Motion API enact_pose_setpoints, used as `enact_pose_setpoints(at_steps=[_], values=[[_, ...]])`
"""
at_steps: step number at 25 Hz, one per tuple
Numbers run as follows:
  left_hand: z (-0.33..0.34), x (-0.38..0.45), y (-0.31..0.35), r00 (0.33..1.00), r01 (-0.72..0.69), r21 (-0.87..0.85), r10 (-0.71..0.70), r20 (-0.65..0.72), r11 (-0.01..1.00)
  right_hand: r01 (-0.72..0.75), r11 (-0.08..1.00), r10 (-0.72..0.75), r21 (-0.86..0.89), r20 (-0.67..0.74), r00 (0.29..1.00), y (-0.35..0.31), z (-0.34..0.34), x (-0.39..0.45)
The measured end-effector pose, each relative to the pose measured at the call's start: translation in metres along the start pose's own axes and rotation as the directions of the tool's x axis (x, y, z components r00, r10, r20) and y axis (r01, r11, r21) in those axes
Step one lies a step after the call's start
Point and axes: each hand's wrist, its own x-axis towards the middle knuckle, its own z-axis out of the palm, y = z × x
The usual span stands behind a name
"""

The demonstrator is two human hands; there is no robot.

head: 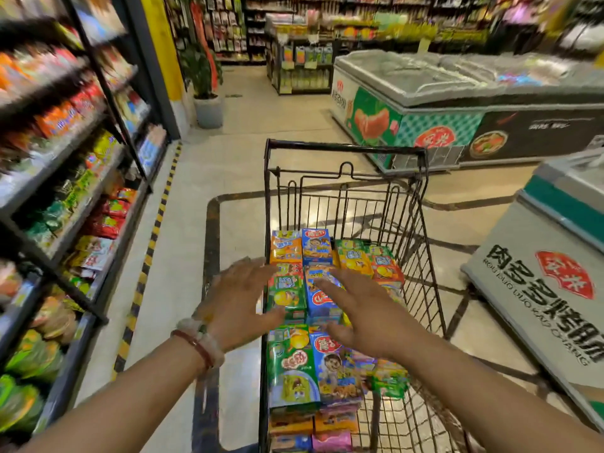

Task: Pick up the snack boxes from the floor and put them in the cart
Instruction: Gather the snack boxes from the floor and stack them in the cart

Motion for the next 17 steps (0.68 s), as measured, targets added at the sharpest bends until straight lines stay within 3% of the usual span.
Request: enact_pose_setpoints(at_steps=[4,7,11,17], values=[[-0.05,-0.039,-0.002,0.994,0.04,0.134,-0.025,-0.106,0.99,0.083,0.989,-0.097,-0.123,-0.112,0.989,-0.025,-0.045,0.001],[-0.07,-0.078,0.003,0.988,0.114,0.142,-0.098,-0.118,0.983,0.128,0.978,-0.155,-0.163,-0.163,0.974,-0.043,-0.062,-0.005],[-0.084,-0.13,0.021,0.961,0.247,0.179,-0.218,-0.168,0.952,0.224,0.971,-0.232,-0.08,-0.118,0.965,-0.054,-0.078,-0.02],[-0.077,-0.214,0.064,0.868,0.469,0.137,-0.427,-0.253,0.872,0.423,0.906,-0.424,-0.034,-0.061,0.904,-0.072,-0.09,-0.055]])
